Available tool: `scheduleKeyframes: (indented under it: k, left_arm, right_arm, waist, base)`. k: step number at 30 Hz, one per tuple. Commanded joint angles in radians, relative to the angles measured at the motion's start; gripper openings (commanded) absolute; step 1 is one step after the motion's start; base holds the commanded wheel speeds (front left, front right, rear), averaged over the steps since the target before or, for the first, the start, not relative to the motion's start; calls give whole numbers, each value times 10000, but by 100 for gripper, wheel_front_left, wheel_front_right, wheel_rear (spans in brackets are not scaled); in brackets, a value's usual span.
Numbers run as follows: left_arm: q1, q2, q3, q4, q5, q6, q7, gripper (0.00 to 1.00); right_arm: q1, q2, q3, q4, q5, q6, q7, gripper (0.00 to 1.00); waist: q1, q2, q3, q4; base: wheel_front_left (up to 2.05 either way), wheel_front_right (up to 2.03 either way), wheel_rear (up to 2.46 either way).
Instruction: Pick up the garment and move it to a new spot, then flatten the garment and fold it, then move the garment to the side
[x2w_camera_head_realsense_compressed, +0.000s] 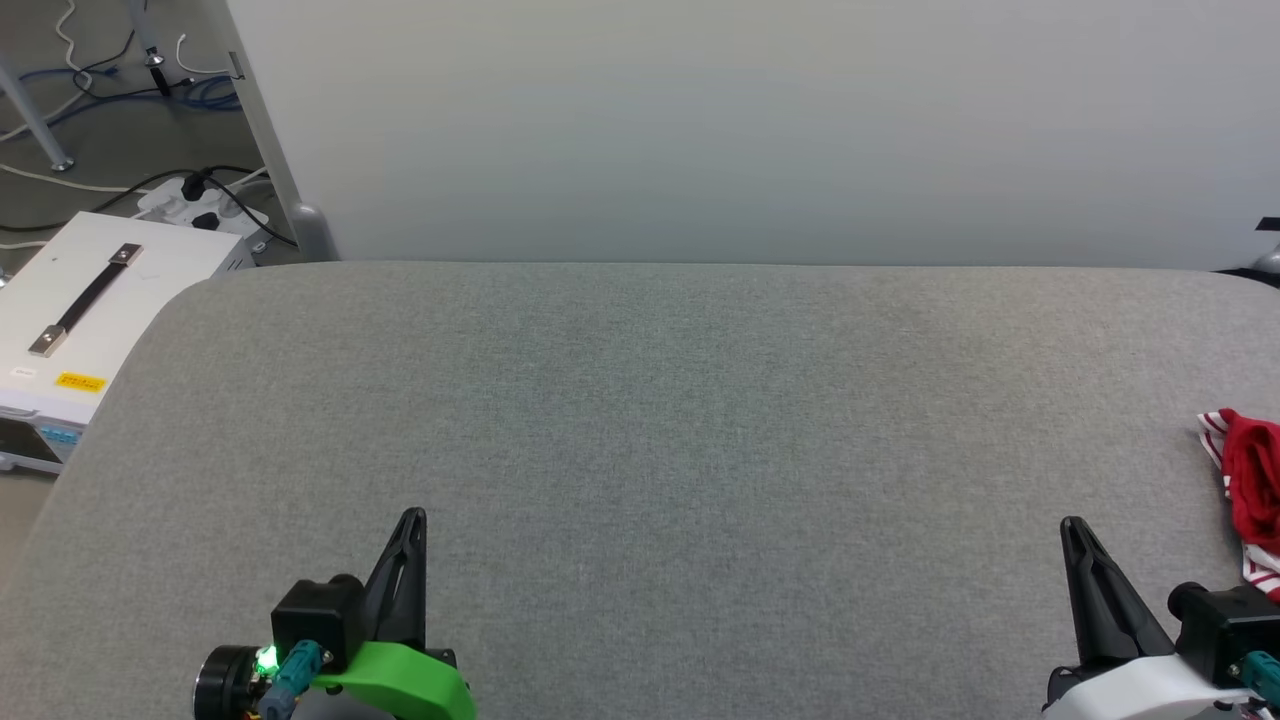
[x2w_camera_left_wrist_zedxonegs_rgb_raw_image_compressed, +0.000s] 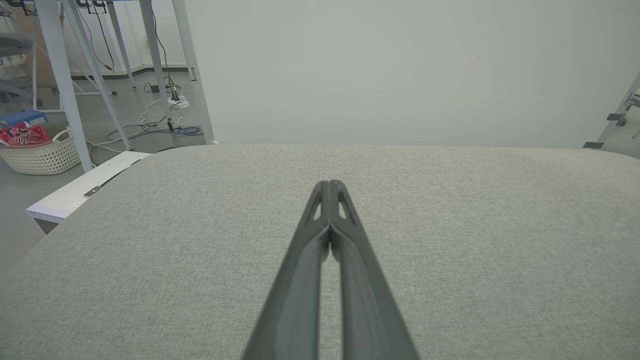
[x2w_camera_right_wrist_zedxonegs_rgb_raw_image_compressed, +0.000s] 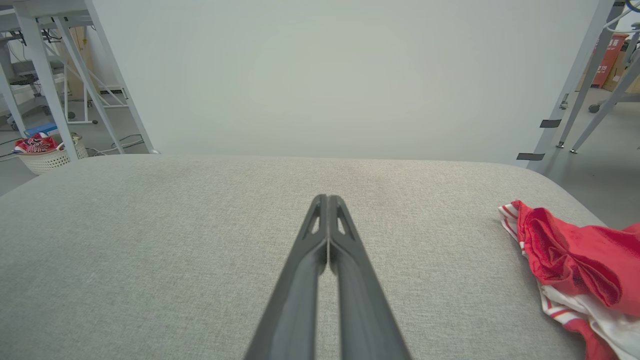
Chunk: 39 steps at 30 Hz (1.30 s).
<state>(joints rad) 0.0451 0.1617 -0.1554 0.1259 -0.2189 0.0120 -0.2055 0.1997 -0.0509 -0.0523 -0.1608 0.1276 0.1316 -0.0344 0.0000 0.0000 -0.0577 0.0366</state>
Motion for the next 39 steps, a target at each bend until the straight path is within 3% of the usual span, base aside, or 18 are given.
scheduleKeyframes:
  k: [1,39]
  left_arm:
    - [-94,-56,71,-47,148,-26,54,0]
    - [-237,-480,665,-532,965,-63,855,0]
  right_arm:
    - [-222,0,37,70,-108,-2,33,0]
    - [-932,3,231,686,-575,-5,158,0]
  waist:
    - [0,0,9,-6]
    - [0,0,236,-150]
  base:
    - [0,0,0]
    - [0,0,0]
